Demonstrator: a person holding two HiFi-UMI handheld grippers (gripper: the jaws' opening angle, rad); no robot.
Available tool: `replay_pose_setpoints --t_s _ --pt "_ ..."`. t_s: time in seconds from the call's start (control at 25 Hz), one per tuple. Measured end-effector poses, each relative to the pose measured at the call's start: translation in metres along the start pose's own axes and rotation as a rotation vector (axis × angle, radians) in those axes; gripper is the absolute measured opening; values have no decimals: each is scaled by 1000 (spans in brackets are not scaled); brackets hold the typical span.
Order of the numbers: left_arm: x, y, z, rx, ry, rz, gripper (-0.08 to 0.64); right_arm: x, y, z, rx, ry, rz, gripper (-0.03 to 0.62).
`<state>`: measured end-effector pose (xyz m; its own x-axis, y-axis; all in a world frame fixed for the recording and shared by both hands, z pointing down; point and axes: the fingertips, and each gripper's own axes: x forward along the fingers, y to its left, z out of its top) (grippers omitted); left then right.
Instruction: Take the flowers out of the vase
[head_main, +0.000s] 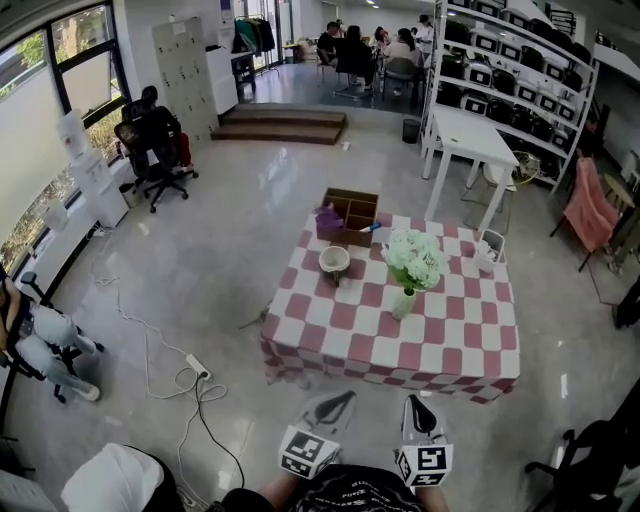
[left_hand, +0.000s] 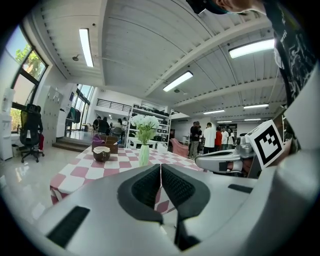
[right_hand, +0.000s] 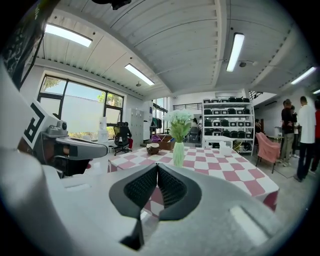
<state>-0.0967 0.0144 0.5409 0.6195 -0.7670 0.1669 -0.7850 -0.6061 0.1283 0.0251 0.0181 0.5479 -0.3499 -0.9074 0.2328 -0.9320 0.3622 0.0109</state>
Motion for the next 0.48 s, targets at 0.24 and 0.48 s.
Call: replay_pose_setpoints --t_s 0.24,0.48 --pt "9 14 4 17 -7 -27 14 9 -2 -3 43 1 -43 6" --pt "17 22 -2 -7 13 -43 14 12 -6 -6 54 13 -65 6"
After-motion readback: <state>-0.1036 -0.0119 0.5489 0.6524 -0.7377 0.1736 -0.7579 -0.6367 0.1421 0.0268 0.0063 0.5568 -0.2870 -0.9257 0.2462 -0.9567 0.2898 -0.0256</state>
